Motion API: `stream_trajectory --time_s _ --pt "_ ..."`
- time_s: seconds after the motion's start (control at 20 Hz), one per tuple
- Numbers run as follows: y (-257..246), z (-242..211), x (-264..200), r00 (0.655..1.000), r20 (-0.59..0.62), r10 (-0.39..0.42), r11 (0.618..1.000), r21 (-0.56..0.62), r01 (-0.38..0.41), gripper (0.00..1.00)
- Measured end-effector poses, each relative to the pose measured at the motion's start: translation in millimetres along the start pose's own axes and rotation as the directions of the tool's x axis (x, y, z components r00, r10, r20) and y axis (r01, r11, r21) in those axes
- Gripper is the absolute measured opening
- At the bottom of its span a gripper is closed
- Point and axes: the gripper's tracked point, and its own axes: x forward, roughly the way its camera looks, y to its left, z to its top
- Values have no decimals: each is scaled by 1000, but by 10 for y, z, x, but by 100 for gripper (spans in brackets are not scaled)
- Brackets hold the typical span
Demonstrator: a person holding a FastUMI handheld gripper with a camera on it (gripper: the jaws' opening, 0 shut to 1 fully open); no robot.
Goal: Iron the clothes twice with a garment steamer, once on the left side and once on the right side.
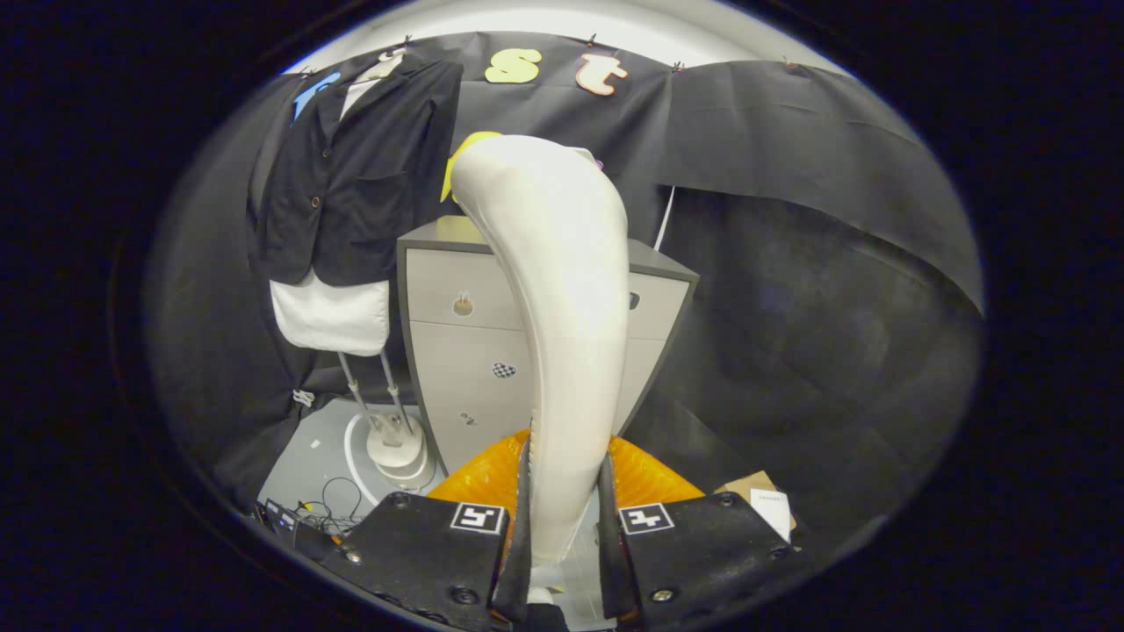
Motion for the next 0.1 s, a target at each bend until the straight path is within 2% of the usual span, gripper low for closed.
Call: stream_trajectory --time_s 0.1 --pt "-85 25 42 1000 2 23 1000 2 -23 34"
